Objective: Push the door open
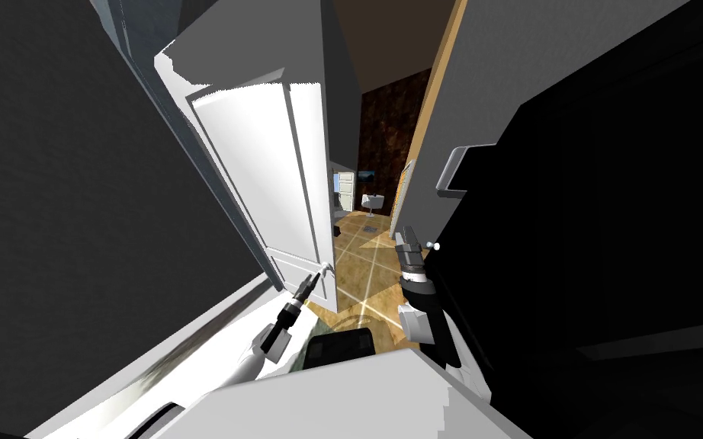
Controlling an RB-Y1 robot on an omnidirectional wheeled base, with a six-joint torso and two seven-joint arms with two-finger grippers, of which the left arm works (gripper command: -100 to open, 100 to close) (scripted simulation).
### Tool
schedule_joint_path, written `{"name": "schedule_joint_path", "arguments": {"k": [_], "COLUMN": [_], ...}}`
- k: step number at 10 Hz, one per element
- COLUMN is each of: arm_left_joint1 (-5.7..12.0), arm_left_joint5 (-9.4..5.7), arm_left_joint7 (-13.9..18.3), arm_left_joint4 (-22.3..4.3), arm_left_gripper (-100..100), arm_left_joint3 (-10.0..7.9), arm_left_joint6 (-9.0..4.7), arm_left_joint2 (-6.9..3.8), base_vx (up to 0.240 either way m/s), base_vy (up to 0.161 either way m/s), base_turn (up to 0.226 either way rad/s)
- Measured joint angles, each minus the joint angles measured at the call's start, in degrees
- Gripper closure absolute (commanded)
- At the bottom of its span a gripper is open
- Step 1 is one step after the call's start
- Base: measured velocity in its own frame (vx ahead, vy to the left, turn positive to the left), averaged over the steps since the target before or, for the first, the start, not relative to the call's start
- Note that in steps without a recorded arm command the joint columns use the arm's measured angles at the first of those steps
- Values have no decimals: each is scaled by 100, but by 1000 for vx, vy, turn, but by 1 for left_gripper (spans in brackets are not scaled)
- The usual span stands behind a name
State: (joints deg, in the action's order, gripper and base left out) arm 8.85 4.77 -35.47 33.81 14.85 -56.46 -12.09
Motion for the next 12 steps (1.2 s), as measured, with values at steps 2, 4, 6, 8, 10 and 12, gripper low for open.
{"name": "schedule_joint_path", "arguments": {"k": [2, 4, 6, 8, 10, 12], "arm_left_joint1": [-75, -127, -217, -187, -188, -295], "arm_left_joint5": [57, 122, 176, 245, 296, 382], "arm_left_joint7": [-274, -572, -830, -1156, -1442, -1780], "arm_left_joint4": [99, 103, 190, -4, -66, 4], "arm_left_gripper": [-100, -100, -100, -100, -100, -100], "arm_left_joint3": [3, -1, 1, -12, -18, -21], "arm_left_joint6": [0, -53, -80, -240, -328, -380], "arm_left_joint2": [-93, -197, -298, -392, -481, -627], "base_vx": [-36, -28, -30, -42, -40, -40], "base_vy": [-50, -46, -28, -42, -50, -47], "base_turn": [45, 23, 28, 36, 41, 30]}}
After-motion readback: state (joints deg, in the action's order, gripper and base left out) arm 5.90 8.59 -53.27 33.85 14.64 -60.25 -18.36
